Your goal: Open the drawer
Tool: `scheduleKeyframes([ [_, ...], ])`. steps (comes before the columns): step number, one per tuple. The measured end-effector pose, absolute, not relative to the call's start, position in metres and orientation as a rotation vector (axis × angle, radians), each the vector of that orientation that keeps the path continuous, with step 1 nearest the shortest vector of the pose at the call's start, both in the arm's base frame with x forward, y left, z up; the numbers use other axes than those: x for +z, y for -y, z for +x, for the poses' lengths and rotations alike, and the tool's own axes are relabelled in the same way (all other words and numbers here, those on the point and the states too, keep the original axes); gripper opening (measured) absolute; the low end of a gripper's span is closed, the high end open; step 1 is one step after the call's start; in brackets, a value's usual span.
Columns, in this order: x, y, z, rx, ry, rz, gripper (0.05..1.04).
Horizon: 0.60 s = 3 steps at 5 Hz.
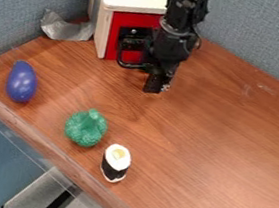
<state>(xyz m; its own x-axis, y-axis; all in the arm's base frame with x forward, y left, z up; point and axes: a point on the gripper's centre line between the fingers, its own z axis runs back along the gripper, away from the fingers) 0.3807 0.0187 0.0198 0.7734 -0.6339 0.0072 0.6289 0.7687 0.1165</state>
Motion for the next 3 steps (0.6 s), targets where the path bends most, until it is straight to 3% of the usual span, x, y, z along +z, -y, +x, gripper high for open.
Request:
scheduleKeyframes([
  [1,0.0193,-0.0184,0.3825,-0.683,0.058,0.112,0.383],
  [2,0.0197,-0.0159,0.3819,-0.682,0.056,0.098,0.182],
  [3,0.0195,-0.0130,0.3813,-0.671,0.059,0.079,0.139],
])
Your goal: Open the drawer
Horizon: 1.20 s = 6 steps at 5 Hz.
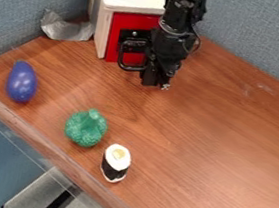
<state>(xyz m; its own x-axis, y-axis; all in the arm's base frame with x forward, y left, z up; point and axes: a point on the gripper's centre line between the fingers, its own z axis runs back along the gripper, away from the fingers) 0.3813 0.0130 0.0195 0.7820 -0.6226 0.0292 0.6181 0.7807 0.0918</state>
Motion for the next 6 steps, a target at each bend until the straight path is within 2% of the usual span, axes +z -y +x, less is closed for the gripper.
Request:
scheduleKeyframes([
  [3,0.023,0.026,0.349,-0.739,0.062,0.021,0.136],
  [6,0.029,0.049,0.334,-0.754,0.059,-0.032,0.136],
])
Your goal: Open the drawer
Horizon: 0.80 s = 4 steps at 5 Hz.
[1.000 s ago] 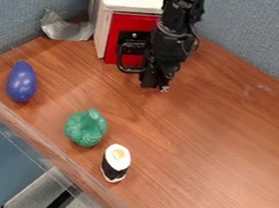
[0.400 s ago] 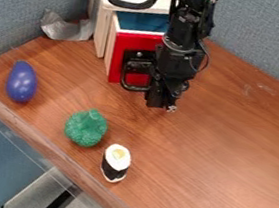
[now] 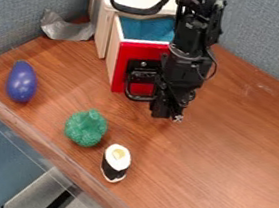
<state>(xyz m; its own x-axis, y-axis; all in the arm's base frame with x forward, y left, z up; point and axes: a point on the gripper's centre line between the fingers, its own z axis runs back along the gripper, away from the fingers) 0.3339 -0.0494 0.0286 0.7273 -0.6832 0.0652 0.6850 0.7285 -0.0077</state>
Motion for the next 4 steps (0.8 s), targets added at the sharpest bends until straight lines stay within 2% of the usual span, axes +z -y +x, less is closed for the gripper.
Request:
scheduleKeyframes([
  [4,0.031,0.073,0.325,-0.714,0.059,-0.085,0.136],
])
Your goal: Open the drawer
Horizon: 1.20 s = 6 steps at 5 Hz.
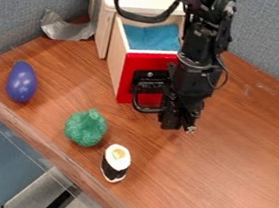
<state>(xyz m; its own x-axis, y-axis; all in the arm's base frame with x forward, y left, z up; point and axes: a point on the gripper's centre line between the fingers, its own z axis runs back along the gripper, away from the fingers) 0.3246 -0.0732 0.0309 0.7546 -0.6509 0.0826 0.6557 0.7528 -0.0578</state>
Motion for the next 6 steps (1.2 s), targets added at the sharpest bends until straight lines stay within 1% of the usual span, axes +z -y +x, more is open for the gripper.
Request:
scheduleKeyframes([
  [1,0.034,0.078,0.329,-0.678,0.063,-0.094,0.136],
  [3,0.028,0.086,0.340,-0.615,0.047,-0.162,0.136],
  [6,0.027,0.088,0.337,-0.614,0.039,-0.191,0.136],
])
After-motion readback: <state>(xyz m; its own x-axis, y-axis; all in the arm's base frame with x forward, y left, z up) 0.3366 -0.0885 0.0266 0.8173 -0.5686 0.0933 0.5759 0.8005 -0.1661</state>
